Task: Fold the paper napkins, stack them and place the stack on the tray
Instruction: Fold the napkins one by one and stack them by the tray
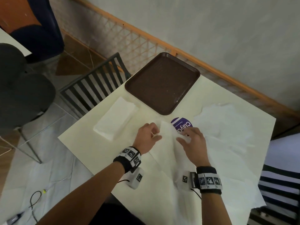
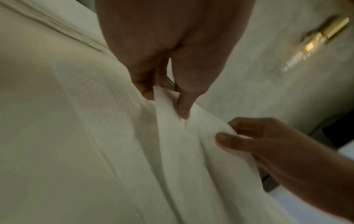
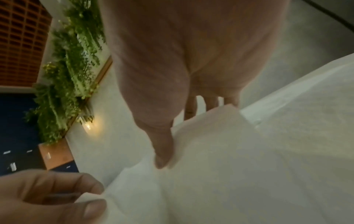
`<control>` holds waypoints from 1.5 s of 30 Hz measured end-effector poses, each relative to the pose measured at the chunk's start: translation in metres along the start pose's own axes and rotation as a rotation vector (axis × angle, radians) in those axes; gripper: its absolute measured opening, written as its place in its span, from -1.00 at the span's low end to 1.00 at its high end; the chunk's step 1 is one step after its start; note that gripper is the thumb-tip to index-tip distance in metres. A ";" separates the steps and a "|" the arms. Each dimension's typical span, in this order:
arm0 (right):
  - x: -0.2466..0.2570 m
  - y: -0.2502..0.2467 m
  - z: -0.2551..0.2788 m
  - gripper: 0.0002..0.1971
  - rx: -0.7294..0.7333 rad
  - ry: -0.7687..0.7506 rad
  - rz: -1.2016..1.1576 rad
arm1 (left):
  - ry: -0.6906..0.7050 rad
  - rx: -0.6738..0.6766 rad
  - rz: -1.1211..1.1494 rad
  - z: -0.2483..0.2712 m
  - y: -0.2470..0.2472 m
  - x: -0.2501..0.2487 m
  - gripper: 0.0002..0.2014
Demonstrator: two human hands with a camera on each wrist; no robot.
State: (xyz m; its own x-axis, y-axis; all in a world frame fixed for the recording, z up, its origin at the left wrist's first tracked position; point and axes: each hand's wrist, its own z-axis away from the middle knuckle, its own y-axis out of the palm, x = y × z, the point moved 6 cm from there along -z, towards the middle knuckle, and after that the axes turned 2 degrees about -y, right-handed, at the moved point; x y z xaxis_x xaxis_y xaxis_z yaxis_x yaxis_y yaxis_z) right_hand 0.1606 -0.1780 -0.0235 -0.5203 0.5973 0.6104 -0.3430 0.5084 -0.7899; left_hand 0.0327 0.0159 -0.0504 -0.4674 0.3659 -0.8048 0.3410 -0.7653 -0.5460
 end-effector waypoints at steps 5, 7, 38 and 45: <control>0.045 -0.035 0.011 -0.82 0.033 -0.175 -0.310 | -0.056 0.095 0.160 -0.001 -0.019 -0.009 -0.45; 0.053 -0.045 0.013 -0.76 0.015 -0.130 -0.383 | -0.069 0.165 0.305 -0.001 -0.024 -0.014 -0.35; 0.023 -0.026 0.014 -0.76 -0.136 0.139 -1.066 | 0.461 -0.030 0.175 0.041 -0.117 -0.105 -0.58; 0.031 -0.010 0.006 -0.72 0.007 0.072 -1.176 | 0.411 -0.006 0.311 0.040 -0.123 -0.076 -0.77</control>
State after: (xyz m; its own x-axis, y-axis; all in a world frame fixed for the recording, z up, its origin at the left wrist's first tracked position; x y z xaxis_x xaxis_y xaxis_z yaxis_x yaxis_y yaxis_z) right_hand 0.1428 -0.1679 0.0029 0.1642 -0.2035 0.9652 -0.5865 0.7666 0.2614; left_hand -0.0070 0.0612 0.0873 0.0158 0.3005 -0.9537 0.4178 -0.8685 -0.2667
